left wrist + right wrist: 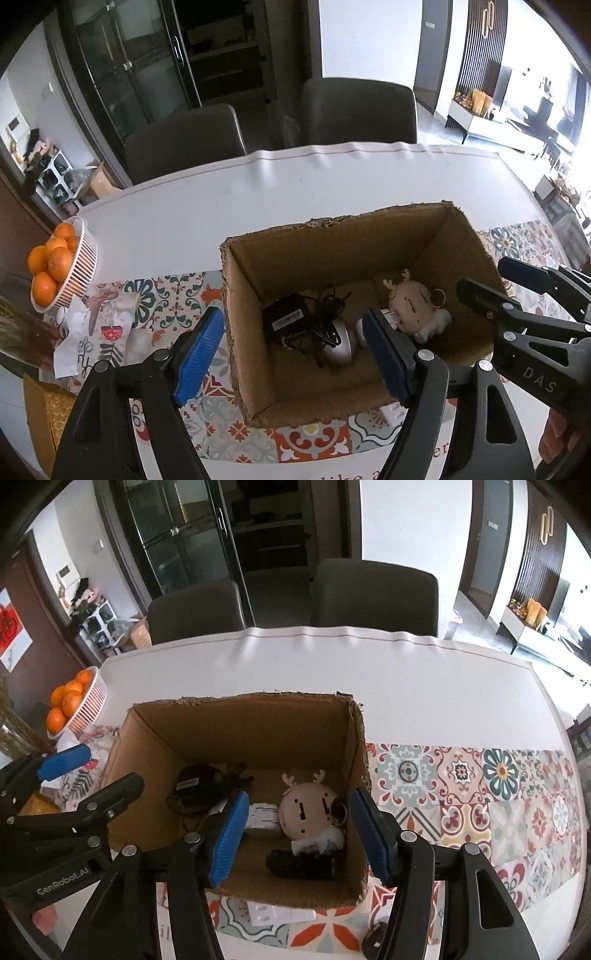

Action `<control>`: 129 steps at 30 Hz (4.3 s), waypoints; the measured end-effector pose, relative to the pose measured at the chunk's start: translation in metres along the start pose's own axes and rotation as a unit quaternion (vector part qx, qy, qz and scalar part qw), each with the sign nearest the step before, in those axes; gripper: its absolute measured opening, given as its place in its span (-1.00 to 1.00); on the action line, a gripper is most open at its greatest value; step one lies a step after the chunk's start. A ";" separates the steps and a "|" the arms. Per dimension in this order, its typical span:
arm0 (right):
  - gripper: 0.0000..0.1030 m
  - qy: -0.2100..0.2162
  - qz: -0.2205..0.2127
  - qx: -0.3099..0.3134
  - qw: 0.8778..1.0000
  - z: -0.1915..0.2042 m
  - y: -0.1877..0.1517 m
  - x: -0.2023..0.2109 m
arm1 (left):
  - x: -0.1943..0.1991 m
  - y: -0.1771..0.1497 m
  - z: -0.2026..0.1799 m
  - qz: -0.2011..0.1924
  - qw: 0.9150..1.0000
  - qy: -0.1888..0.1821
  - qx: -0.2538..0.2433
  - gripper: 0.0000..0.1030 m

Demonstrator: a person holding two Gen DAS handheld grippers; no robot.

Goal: Organize rigid objects
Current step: 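Open both grippers to drop the adapter and figurine into the box, then withdraw both tools toward the white switch plate and black round gadget, then move the left tool to the white switch plate while the right moves to the black gadget, then grasp the white switch plate with the left gripper while the right grasps the black round gadget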

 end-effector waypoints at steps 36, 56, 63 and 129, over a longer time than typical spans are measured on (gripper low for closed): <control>0.45 -0.068 -0.108 -0.021 0.992 -0.025 -0.088 0.100 | 0.071 -0.081 -0.050 -0.076 0.997 -0.010 0.008 0.71; 0.45 -0.058 -0.097 -0.026 0.993 -0.050 -0.151 0.078 | 0.040 -0.138 -0.079 -0.057 0.997 -0.011 0.047 0.71; 0.51 -0.046 -0.085 -0.035 0.995 -0.057 -0.168 0.063 | 0.023 -0.150 -0.087 -0.044 0.997 -0.024 0.058 0.71; 0.11 -0.040 -0.001 -0.088 0.995 -0.100 -0.203 -0.046 | -0.125 -0.143 -0.144 0.038 0.995 -0.034 0.090 0.59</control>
Point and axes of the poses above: each gripper's, at about its wrist camera, not at the fingertips, and x roughly against the way its jaws point, z to its left, y to its top, the point moved 1 cm from there along -x, roughly the way its jaws point, and after that the axes turned 3 degrees about x, right-handed, at the moved point
